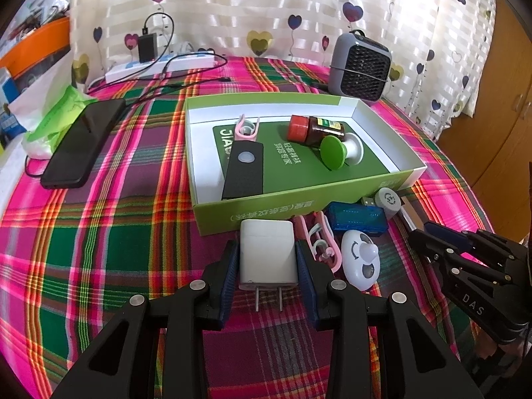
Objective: Organize rigid objects
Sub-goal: 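Carry the charger over the green box with the left tool while the right tool carries the lighter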
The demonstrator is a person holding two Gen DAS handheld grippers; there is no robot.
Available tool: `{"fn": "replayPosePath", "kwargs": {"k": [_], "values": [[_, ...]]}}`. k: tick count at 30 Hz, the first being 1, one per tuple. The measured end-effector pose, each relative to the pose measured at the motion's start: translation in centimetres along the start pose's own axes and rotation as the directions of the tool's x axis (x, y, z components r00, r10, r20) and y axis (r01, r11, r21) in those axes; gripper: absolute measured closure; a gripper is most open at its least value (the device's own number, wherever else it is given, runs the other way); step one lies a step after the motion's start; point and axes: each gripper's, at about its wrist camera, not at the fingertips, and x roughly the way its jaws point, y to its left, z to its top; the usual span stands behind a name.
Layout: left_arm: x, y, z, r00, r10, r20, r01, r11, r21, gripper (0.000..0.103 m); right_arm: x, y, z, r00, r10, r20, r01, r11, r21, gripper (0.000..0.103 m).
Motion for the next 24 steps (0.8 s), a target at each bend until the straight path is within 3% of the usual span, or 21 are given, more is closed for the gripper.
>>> {"fn": "replayPosePath", "kwargs": {"k": [24], "values": [[-1.6,-0.2,-0.4,0.999,-0.019,0.029,0.019,1.000,0.008,0.070,-1.5,-0.3,0.1,0.999,0.029,0.044,-0.030,0.999,0.022,0.079]]}}
